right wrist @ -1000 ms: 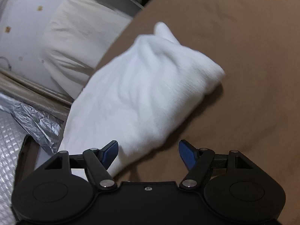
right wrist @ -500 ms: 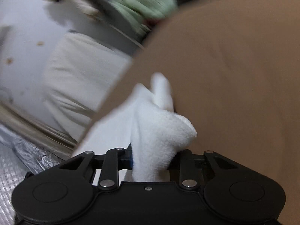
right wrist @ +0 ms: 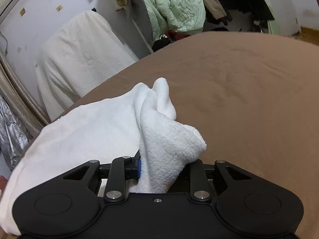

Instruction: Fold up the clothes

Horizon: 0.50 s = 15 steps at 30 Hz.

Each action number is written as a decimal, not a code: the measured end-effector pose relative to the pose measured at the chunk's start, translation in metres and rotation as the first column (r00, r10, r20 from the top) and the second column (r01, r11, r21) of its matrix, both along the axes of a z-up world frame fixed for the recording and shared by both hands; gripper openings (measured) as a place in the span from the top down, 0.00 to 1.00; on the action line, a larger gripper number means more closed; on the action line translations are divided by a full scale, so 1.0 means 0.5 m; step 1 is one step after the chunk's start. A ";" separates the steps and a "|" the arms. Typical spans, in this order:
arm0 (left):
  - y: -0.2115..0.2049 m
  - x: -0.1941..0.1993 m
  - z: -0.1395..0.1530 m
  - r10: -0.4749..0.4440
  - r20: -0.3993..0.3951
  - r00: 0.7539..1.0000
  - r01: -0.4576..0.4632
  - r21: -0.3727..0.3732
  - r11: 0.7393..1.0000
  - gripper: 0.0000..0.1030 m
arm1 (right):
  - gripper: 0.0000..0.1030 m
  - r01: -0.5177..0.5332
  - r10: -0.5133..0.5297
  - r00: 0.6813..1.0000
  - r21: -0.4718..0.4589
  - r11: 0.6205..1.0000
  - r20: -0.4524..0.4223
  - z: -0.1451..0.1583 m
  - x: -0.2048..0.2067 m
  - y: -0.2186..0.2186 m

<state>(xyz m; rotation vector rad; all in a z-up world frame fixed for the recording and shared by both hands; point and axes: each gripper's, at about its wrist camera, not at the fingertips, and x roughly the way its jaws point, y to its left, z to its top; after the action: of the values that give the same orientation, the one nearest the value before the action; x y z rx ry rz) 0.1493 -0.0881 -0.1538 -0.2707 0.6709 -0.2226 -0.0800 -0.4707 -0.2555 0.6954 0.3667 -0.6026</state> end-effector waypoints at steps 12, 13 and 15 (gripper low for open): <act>-0.117 0.005 -0.049 -0.095 -0.227 0.969 0.182 0.403 0.897 0.20 | 0.63 -0.041 0.039 0.999 0.041 0.998 0.037 -0.032 -0.036 -0.025; -0.127 -0.001 -0.033 -0.090 -0.199 0.976 0.169 0.427 0.888 0.24 | 0.62 -0.047 0.046 0.998 0.044 0.998 0.034 -0.031 -0.038 -0.029; -0.148 -0.016 0.002 -0.106 -0.137 0.985 0.157 0.454 0.877 0.27 | 0.62 -0.055 0.055 0.999 0.023 0.998 -0.001 -0.011 -0.034 -0.028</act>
<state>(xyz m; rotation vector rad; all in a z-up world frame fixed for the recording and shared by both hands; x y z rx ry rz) 0.1413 -0.1624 -0.1528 0.2273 0.8304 -0.1718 -0.0971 -0.4849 -0.2609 0.7048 0.3939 -0.5481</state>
